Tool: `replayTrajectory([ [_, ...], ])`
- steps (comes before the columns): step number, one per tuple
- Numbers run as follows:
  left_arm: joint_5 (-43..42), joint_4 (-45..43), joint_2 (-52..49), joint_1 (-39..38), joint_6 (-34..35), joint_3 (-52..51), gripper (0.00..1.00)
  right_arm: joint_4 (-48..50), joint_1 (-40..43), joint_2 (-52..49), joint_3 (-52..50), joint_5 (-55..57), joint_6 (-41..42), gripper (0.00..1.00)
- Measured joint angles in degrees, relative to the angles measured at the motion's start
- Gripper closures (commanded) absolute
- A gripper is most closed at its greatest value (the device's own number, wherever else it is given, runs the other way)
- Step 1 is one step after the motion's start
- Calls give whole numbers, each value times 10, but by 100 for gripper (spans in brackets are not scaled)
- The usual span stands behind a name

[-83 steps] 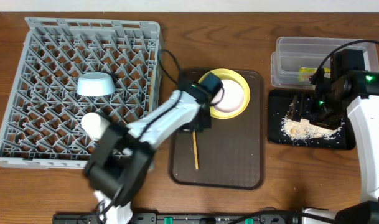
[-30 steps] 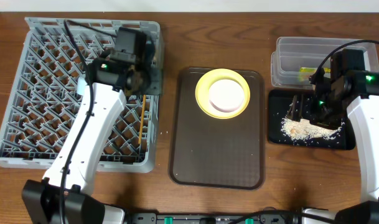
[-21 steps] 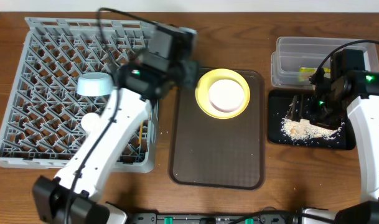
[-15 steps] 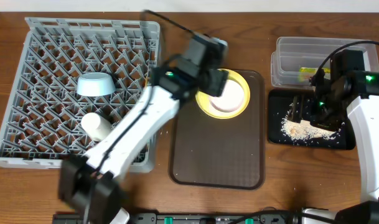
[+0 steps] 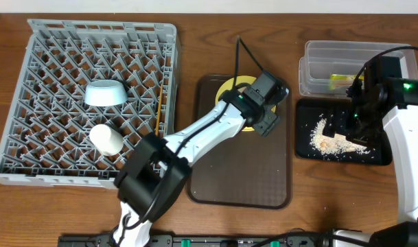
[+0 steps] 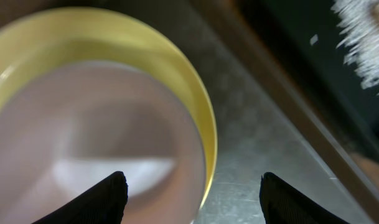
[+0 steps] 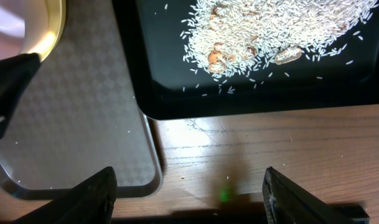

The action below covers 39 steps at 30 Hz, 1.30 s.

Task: Sort waste into correct bins and load items into the dishwasher
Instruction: 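Reach the left gripper to the yellow plate and grasp the pink bowl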

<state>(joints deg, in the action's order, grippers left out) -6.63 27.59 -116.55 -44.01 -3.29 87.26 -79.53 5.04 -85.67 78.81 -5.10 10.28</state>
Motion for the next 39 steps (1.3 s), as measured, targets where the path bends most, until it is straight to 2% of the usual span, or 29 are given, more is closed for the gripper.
replayTrajectory([
  [4, 32, 0, -25, 0, -7, 0, 39, 0, 0, 0, 0, 0, 0, 27],
  [8, 60, 1, -34, 1, -11, 0, 54, 0, 0, 0, 0, 0, 0, 27],
  [21, 120, 2, -42, 1, -12, 0, 57, -1, 0, 0, 0, 0, 0, 27],
  [24, 126, 8, -57, 1, -12, -1, 73, -2, 0, 0, 0, 0, 0, 27],
  [29, 130, 9, -65, 1, -16, -4, 92, -2, 0, 0, 0, 0, 0, 27],
  [39, 130, 35, -43, 1, -7, -4, 92, -3, 0, 0, 0, 1, 0, 27],
])
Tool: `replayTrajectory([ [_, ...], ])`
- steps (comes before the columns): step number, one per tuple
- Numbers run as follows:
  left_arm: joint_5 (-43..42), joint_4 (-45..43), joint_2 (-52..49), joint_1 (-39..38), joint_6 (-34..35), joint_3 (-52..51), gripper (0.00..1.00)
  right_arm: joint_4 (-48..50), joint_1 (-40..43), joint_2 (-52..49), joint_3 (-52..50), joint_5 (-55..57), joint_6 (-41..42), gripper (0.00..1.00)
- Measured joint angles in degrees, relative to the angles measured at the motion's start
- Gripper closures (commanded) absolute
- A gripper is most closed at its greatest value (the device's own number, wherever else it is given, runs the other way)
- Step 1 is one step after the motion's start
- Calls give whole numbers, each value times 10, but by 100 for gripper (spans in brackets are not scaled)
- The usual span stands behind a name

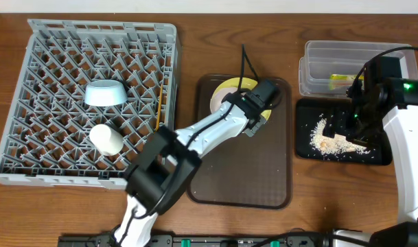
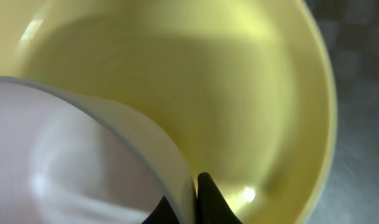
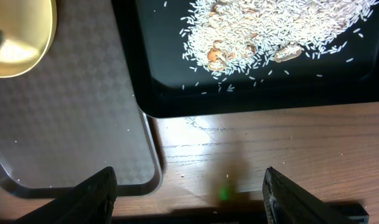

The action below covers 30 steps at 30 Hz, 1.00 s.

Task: Sort waste into correct bins and load items into the dishwasher
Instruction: 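Reach the left gripper to the yellow plate and grasp the pink bowl, then carry the pink bowl with the left gripper and set it in the rack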

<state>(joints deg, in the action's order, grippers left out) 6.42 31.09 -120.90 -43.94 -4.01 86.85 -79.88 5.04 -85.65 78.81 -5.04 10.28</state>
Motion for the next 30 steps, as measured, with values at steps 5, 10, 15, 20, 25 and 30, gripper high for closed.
replayTrajectory([
  [5, 0, 35, 84, 2, 15, 0, 92, 0, 0, 0, 0, 0, 0, 27],
  [10, -14, 69, 169, 29, 29, 0, 92, -1, 0, 0, 0, 2, 0, 27],
  [15, -108, 87, 224, 132, 36, 0, 92, -2, 0, 0, 0, 2, 0, 27],
  [20, -334, 88, 235, 306, 42, 0, 92, -3, 0, 0, 0, 2, 0, 27],
  [25, -503, 89, 233, 423, 42, 0, 92, -4, 0, 0, 0, 3, 0, 27],
  [30, -634, 90, 214, 501, 42, 0, 93, -4, 0, 0, 0, 4, 0, 28],
])
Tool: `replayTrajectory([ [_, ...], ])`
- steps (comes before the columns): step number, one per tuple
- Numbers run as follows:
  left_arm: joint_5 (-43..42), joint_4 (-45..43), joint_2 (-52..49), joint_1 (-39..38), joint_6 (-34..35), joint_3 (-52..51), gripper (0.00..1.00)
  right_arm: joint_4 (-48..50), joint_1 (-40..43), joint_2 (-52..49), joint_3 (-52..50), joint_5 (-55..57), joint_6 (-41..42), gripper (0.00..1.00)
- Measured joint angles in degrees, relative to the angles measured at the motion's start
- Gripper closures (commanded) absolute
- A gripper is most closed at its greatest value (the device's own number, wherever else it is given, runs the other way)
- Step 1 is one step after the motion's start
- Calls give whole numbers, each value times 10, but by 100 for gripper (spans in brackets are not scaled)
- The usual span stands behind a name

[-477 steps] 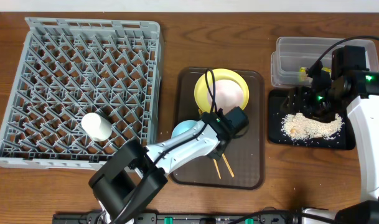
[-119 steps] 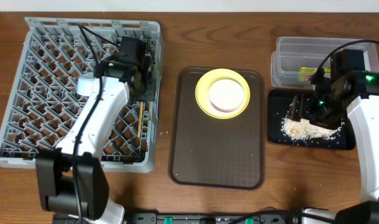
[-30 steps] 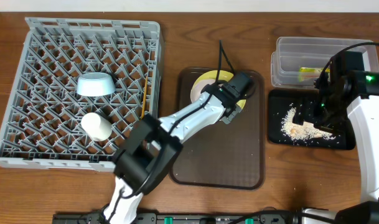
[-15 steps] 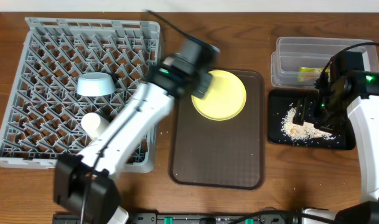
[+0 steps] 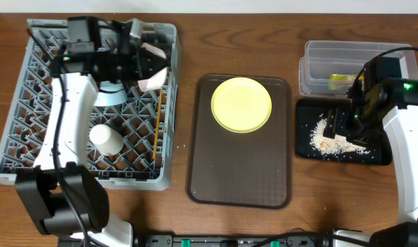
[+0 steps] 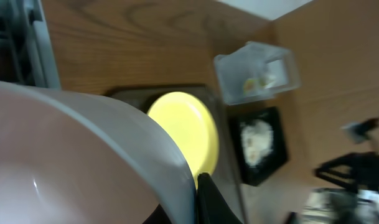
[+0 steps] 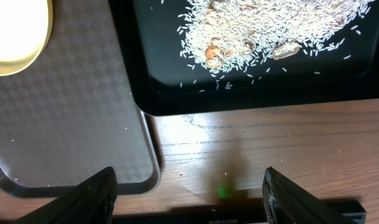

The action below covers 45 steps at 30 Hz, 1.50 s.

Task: Sort waste into correct bins and load items into the dishwasher
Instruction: 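Carry the pink bowl with the left gripper and set it in the rack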

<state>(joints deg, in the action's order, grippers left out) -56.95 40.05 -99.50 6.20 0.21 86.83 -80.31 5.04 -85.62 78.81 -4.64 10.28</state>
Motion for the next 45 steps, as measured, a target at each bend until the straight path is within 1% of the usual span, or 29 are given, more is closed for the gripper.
replayTrajectory([
  [3, -54, 0, -22, 25, 0, 0, 92, 0, 0, 0, 0, 0, 0, 27],
  [5, -75, 0, -33, 35, 0, 0, 92, 0, 0, 0, 0, 0, 0, 27],
  [8, -126, -8, -70, 62, 4, 0, 92, -1, 0, 0, 0, 0, 0, 27],
  [12, -200, -62, -109, 87, 16, 0, 92, -2, 0, 0, 0, 0, 0, 28],
  [15, -245, -110, -139, 103, 43, 0, 92, -2, 0, 0, 0, 0, 0, 27],
  [18, -264, -137, -165, 105, 63, 0, 92, -3, 0, 0, 0, 0, 0, 27],
  [22, -288, -150, -191, 105, 77, 0, 92, -4, 0, 0, 0, 0, 0, 27],
  [26, -297, -161, -193, 107, 83, 0, 92, -5, 0, 0, 0, 0, 0, 28],
  [27, -297, -161, -194, 108, 84, 0, 90, -5, 0, 0, 0, 0, 0, 27],
  [28, -297, -161, -194, 110, 86, 0, 85, -6, 0, 0, 0, 0, 0, 27],
  [29, -294, -161, -194, 112, 87, 0, 74, -7, 0, 0, 0, 0, 0, 28],
  [31, -278, -162, -194, 126, 90, 0, 68, -7, 0, 0, 0, 0, 0, 27],
  [33, -260, -161, -195, 138, 89, 0, 54, -7, 0, 0, 0, 0, 0, 27],
  [35, -241, -156, -198, 152, 93, 0, 51, -7, 0, 0, 0, 0, 0, 27],
  [37, -226, -153, -200, 164, 91, 0, 40, -9, 0, 0, 0, 0, 0, 27],
  [39, -215, -149, -202, 174, 92, 0, 38, -10, 0, 0, 0, 0, 0, 27],
  [41, -210, -149, -202, 182, 98, 0, 34, -11, 0, 0, 0, 0, 0, 27],
  [44, -216, -148, -201, 189, 107, 0, 24, -11, 0, 0, 0, 0, 0, 28],
  [45, -218, -148, -198, 191, 107, 0, 22, -11, 0, 0, 0, 0, 0, 27],
])
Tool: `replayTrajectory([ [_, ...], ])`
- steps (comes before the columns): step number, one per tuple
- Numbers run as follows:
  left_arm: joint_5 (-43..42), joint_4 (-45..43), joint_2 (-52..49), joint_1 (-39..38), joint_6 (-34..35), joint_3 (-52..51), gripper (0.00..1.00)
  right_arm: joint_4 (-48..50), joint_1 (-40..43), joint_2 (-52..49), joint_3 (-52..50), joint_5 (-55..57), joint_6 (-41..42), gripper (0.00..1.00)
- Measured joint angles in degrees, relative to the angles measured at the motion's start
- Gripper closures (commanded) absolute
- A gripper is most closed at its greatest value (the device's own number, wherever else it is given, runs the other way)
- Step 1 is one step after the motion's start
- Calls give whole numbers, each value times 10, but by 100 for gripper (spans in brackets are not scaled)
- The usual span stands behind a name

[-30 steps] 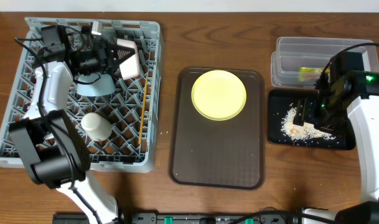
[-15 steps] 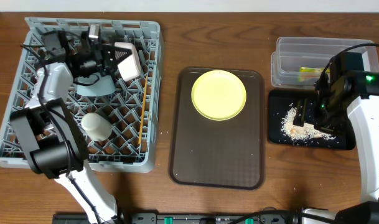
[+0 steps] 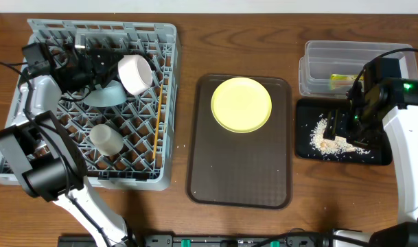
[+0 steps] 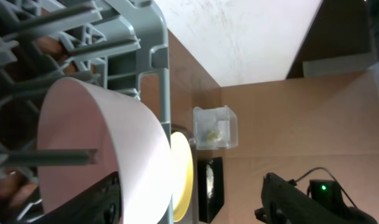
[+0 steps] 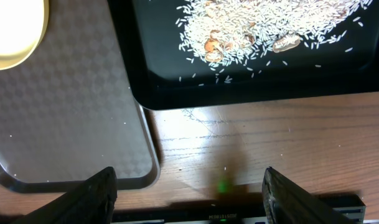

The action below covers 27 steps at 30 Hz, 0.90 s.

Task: Sort waste into correct bins and load items into the dishwasher
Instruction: 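Carry the pink bowl with the left gripper and set it in the rack, then reach the left gripper to the yellow plate edge and grasp it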

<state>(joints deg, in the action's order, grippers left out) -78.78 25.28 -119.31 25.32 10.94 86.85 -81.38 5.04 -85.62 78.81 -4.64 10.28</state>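
Observation:
A white bowl (image 3: 134,73) lies tilted on its side among the pegs at the back of the grey dish rack (image 3: 169,41). In the left wrist view the bowl (image 4: 108,155) sits just inside my left gripper (image 4: 195,205), which is open, with the fingers wide of it. A yellow plate (image 3: 241,103) lies on the brown tray (image 3: 239,171). My right gripper (image 5: 189,199) hangs open over the table edge, beside the black tray (image 5: 239,93) of spilled rice (image 5: 264,25).
The rack also holds a grey-blue bowl (image 3: 104,95), a white cup (image 3: 106,139) and a thin orange stick (image 3: 157,116). A clear container (image 3: 332,58) with scraps stands behind the black tray at the back right.
My left gripper was shut on the white bowl's rim over the rack's back. It is now open, farther left, and the bowl rests tilted in the rack. The right arm stayed put.
My left gripper was open over the white bowl sitting on the yellow plate. Then it was shut on the bowl's rim there. Then it held the bowl over the rack, leaving the plate bare. Now the bowl lies in the rack, let go.

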Motion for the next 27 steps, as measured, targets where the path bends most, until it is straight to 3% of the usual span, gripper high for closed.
replayTrajectory([
  [8, 87, 37, 77, 9, 2, 0, 14, 0, 0, 0, 0, 0, 0, 27],
  [14, 229, 143, 193, -23, 2, 0, 12, 0, 0, 0, 0, 0, 0, 27],
  [19, 372, 214, 244, -128, -1, 0, 12, 1, 0, 0, 0, 4, 0, 27],
  [27, 568, 221, 245, -360, -11, -1, 11, 0, 0, 0, 0, 39, 27, 27],
])
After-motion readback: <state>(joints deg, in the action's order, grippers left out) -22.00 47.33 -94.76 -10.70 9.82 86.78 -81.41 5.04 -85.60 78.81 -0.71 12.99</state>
